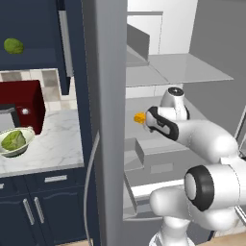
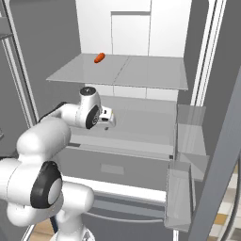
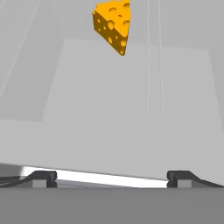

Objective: Pick the cheese from the fridge and the cheese grater from the cabinet and place them next to the salad bowl.

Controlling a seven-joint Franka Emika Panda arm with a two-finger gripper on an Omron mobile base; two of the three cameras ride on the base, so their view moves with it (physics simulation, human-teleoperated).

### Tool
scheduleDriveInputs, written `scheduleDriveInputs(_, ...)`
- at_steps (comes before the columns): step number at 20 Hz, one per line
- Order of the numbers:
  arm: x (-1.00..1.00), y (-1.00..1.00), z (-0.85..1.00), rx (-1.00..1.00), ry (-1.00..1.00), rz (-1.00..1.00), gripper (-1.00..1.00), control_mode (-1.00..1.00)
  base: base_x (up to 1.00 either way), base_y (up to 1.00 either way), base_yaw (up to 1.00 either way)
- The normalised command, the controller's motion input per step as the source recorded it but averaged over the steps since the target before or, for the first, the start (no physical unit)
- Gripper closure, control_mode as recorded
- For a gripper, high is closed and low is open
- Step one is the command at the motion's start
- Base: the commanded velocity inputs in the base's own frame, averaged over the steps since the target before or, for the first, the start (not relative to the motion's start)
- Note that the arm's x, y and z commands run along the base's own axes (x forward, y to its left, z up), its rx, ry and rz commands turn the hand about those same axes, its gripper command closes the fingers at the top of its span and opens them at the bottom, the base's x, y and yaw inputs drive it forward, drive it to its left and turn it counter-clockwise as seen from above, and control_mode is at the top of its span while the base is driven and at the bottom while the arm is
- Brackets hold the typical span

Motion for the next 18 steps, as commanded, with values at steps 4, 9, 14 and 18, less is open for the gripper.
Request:
scheduleDriveInputs(4,0.44,0.01,-0.02,0.0,0.0,0.0,-1.0,-1.0,0.0,0.0,0.0)
scheduleDriveInputs(9,0.49,0.0,0.0,0.0,0.0,0.0,-1.0,-1.0,0.0,0.0,0.0)
scheduleDriveInputs(14,0.46,0.0,0.0,0.0,-0.02,0.0,-1.0,-1.0,0.0,0.0,0.0)
scheduleDriveInputs(18,0.32,0.0,-0.19,0.0,0.0,0.0,-1.0,-1.0,0.0,0.0,0.0)
